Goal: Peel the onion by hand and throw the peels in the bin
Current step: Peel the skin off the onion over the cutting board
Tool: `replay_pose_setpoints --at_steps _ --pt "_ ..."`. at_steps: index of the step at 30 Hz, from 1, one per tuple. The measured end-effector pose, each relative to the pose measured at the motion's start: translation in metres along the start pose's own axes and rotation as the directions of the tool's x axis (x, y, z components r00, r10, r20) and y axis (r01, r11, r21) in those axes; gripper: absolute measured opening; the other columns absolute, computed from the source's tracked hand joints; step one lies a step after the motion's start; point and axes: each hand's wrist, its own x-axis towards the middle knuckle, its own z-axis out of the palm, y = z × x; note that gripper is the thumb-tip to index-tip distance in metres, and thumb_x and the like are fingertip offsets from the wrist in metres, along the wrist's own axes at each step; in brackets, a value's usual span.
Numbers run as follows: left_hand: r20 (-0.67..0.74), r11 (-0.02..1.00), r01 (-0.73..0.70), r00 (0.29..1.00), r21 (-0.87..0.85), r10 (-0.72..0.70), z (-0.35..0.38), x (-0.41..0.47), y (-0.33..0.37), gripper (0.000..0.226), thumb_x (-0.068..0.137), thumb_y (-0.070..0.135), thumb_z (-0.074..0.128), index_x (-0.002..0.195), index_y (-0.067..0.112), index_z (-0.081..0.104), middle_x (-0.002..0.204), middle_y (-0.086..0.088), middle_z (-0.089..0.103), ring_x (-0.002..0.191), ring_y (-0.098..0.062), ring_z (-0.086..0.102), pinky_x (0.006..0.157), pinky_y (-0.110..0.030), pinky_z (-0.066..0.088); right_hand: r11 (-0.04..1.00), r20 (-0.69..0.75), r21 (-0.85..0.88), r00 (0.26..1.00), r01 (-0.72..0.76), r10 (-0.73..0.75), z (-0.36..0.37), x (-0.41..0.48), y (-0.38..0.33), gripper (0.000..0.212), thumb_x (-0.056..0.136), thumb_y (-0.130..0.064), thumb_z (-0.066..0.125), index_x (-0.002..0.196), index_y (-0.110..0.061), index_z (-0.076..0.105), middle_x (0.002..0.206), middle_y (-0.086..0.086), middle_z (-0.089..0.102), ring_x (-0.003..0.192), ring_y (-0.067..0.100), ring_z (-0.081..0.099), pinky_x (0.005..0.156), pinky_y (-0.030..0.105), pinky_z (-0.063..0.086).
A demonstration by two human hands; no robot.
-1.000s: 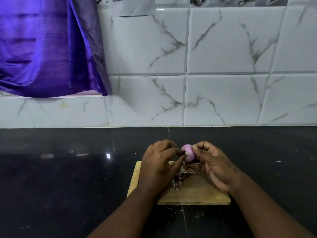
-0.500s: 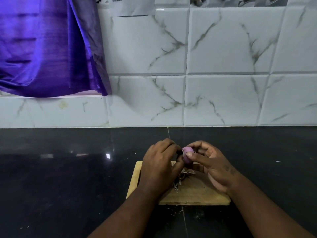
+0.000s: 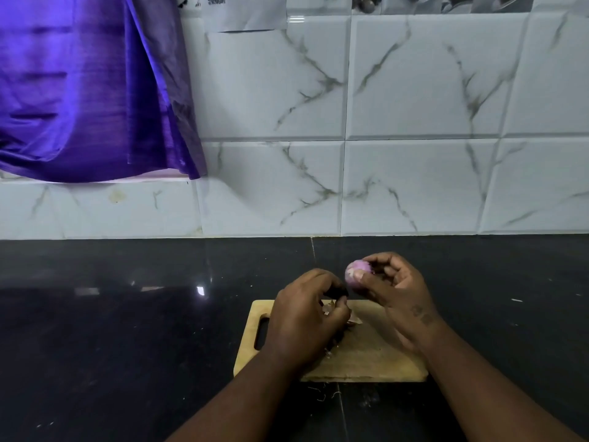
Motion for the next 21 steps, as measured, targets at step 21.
replay_pose_setpoints --at_steps 21 --pt "-0.094 0.933 0.231 0.96 -0.274 -0.266 0.0001 0.0034 -0.0086 0.012 0.087 0.012 0.082 0.091 0.024 0.081 0.084 0.012 0.076 0.081 -0.007 0.073 0.073 -0.038 0.063 0.994 0.227 -0.05 0.97 0.101 -0.087 0.0007 -0.0021 0.0074 0.062 0.057 0.002 0.094 0.111 -0.011 0.065 0.114 0.013 0.072 0.11 0.028 0.071 0.088 0.045 0.062"
